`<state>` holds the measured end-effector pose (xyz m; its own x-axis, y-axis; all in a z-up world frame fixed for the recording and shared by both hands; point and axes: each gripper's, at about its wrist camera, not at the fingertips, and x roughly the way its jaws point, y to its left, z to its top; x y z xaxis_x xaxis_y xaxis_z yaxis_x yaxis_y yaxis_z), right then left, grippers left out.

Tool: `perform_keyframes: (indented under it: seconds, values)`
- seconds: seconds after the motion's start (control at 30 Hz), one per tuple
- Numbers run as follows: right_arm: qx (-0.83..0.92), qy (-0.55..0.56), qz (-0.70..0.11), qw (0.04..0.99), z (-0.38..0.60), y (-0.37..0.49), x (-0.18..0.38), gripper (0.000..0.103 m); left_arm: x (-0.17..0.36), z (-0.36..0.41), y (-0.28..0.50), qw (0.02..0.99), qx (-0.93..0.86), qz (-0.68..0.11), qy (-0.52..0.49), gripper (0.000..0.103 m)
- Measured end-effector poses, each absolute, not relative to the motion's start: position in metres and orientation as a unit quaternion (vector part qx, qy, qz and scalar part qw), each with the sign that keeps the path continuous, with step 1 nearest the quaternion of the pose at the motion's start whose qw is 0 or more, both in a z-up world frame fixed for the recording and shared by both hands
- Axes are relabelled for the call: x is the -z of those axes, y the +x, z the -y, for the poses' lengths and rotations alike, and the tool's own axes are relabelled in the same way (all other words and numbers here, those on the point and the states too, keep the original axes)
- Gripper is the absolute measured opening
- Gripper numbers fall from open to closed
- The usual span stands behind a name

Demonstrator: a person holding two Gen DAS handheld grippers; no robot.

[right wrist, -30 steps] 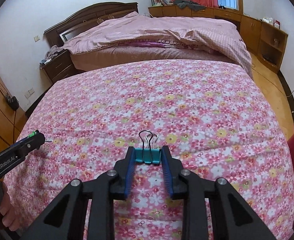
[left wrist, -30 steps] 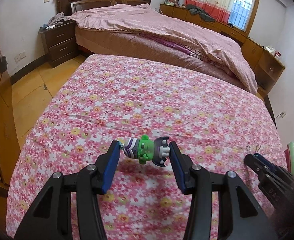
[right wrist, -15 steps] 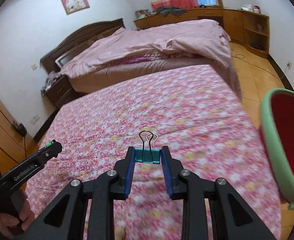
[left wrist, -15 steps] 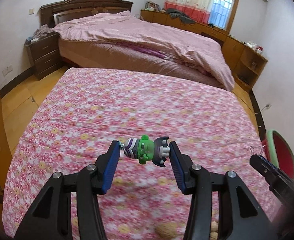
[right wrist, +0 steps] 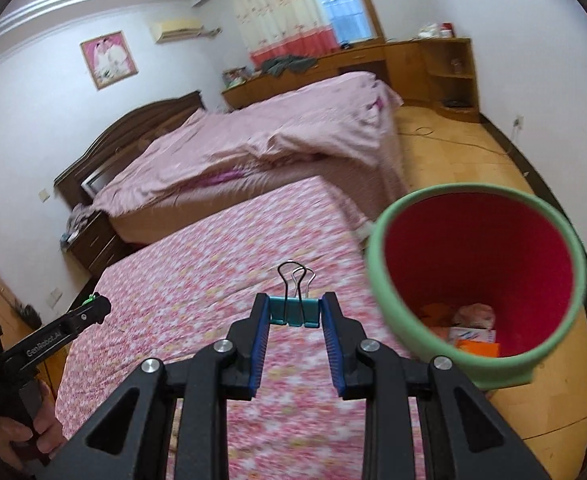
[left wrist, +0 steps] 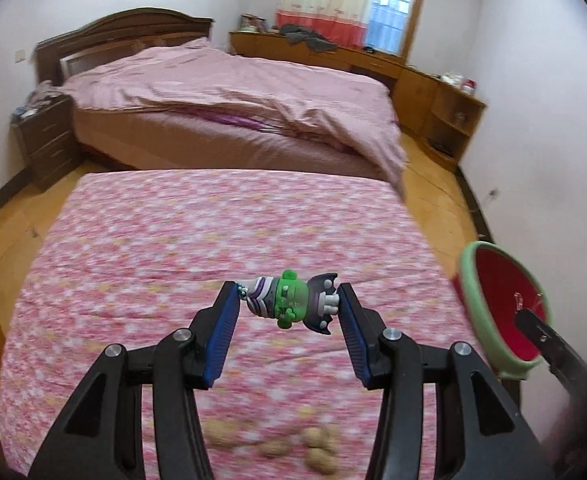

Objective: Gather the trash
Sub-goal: 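Carry both items over the red bucket and open both tools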

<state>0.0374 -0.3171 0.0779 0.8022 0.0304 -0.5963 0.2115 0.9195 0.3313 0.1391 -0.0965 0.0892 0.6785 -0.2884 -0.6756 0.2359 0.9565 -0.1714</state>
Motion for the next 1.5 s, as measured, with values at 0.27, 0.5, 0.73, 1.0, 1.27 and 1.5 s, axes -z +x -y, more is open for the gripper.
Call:
perform_keyframes:
  seconds: [0.27, 0.5, 0.73, 1.0, 1.27, 1.5]
  values:
    - [0.091, 0.203, -0.280, 0.934, 0.366, 0.012, -0.098, 0.029, -0.109, 0.162, 0.127, 0.904, 0.216, -0.368, -0.015, 0.051]
    - [0.118, 0.214, -0.271, 0.931, 0.405, 0.000, -0.098, 0.029, -0.110, 0.227, 0.122, 0.890, 0.271, -0.366, 0.009, 0.051]
    - [0.141, 0.235, -0.277, 0.921, 0.446, -0.005, -0.079, 0.029, -0.092, 0.287, 0.125, 0.869, 0.323, -0.375, 0.023, 0.051]
    - [0.152, 0.259, -0.295, 0.907, 0.477, 0.000, -0.048, 0.029, -0.060, 0.333, 0.137, 0.849, 0.341, -0.400, 0.054, 0.051]
    - [0.147, 0.272, -0.307, 0.900, 0.488, 0.003, -0.033, 0.030, -0.043, 0.347, 0.142, 0.837, 0.348, -0.418, 0.070, 0.051]
    - [0.146, 0.282, -0.301, 0.899, 0.491, -0.002, -0.033, 0.044, -0.046, 0.345, 0.140, 0.841, 0.347, -0.409, 0.066, 0.061]
